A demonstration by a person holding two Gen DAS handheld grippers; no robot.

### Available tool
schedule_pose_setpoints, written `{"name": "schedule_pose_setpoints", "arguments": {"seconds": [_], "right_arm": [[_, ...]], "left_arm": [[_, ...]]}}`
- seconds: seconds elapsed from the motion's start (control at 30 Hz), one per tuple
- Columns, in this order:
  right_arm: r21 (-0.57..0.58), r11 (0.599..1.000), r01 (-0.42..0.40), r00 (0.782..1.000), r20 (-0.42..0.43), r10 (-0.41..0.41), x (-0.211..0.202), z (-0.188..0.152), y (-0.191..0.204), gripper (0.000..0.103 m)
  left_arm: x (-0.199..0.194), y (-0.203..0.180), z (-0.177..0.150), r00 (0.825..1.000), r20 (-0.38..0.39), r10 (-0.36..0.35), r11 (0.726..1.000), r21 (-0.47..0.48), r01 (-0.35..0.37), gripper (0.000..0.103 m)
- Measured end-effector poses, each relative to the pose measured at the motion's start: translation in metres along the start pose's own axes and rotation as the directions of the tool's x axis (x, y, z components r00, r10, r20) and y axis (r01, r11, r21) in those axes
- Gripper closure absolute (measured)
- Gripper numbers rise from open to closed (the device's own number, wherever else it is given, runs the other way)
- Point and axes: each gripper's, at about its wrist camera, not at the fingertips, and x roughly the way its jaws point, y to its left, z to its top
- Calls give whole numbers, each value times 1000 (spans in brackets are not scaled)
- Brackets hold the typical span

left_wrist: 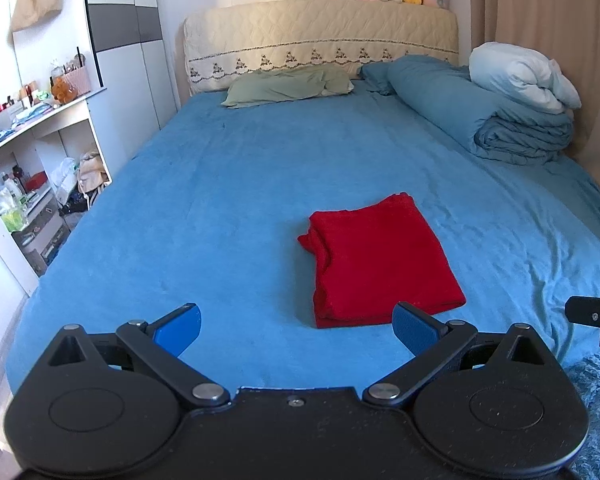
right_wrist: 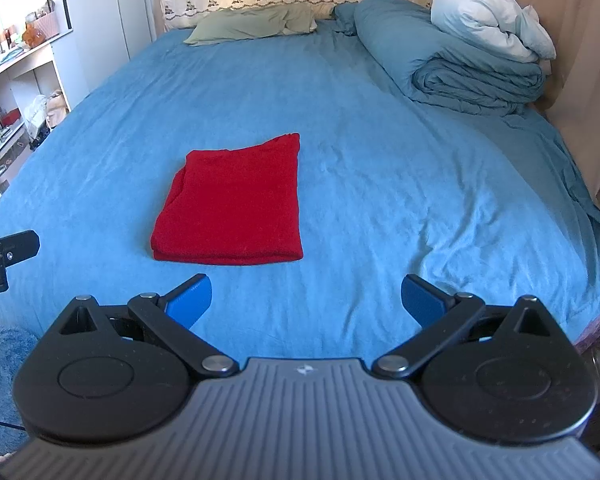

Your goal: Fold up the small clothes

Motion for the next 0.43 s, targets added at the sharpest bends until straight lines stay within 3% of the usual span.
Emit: {"name": "schedule_pose_setpoints", "arguments": {"seconds": [0.43], "right_arm": [[7,1000,0,1000,7,0,-4,-1,3,0]], "left_arm": [[0,1,-5,1000,19,-19,1000,-16,19,0]]}}
